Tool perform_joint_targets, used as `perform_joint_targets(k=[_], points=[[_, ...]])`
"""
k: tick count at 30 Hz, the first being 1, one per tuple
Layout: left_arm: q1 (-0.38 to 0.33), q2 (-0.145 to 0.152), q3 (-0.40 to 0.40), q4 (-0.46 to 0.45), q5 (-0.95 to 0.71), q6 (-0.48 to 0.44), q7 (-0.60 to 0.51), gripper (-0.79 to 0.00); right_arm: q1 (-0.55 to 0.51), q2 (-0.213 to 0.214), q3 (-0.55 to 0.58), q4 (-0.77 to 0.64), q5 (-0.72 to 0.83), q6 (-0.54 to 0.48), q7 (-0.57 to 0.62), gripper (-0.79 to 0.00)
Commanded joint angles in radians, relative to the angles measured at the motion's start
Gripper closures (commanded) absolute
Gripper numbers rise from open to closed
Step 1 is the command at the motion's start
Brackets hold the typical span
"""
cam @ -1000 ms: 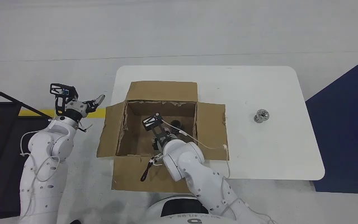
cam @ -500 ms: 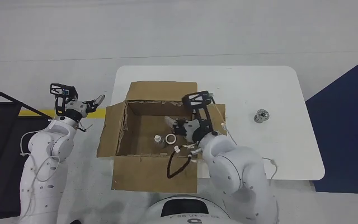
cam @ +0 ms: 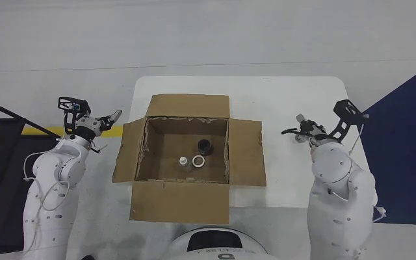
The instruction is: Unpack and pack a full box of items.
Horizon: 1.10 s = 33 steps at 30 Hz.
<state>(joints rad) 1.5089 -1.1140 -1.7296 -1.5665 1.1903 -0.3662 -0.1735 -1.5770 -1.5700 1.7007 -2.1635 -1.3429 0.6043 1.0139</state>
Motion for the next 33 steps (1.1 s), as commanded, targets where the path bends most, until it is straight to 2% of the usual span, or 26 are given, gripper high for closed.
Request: perform_joint_targets(k=[1, 4, 7, 10, 13, 18, 20, 27, 30, 33], points=[[0.0, 0.0, 0.0, 0.0, 0.0, 0.0, 0.0, -0.785, 0.035, 0.004, 0.031, 0.08, -0.062, 0.053, 0.042, -0.643], [0.0, 0.0, 0.0, 0.0, 0.0, 0.0, 0.0, -0.785, 0.105, 0.008, 0.062, 0.188, -0.092, 0.082, 0.099, -0.594], [0.0, 0.0, 0.0, 0.0, 0.0, 0.0, 0.0, -0.785, 0.155, 0.012, 0.074, 0.28, -0.095, 0.074, 0.114, -0.594], [0.0, 0.0, 0.0, 0.0, 0.0, 0.0, 0.0, -0.785, 0.194, 0.014, 0.07, 0.366, -0.107, 0.085, 0.089, -0.643], [0.0, 0.0, 0.0, 0.0, 0.0, 0.0, 0.0, -0.785, 0.235, 0.014, 0.067, 0.446, -0.112, 0.096, 0.063, -0.763], [0.0, 0.0, 0.0, 0.0, 0.0, 0.0, 0.0, -0.785, 0.283, 0.017, 0.077, 0.534, -0.106, 0.097, 0.035, -0.751], [0.0, 0.0, 0.0, 0.0, 0.0, 0.0, 0.0, -0.785, 0.297, 0.018, 0.077, 0.554, -0.108, 0.1, 0.032, -0.699], [0.0, 0.0, 0.0, 0.0, 0.0, 0.0, 0.0, -0.785, 0.327, 0.019, 0.051, 0.604, -0.13, 0.11, 0.041, -0.594], [0.0, 0.0, 0.0, 0.0, 0.0, 0.0, 0.0, -0.785, 0.335, 0.018, 0.03, 0.632, -0.153, 0.119, 0.04, -0.496], [0.0, 0.0, 0.0, 0.0, 0.0, 0.0, 0.0, -0.785, 0.345, 0.017, 0.017, 0.659, -0.177, 0.14, 0.035, -0.434]])
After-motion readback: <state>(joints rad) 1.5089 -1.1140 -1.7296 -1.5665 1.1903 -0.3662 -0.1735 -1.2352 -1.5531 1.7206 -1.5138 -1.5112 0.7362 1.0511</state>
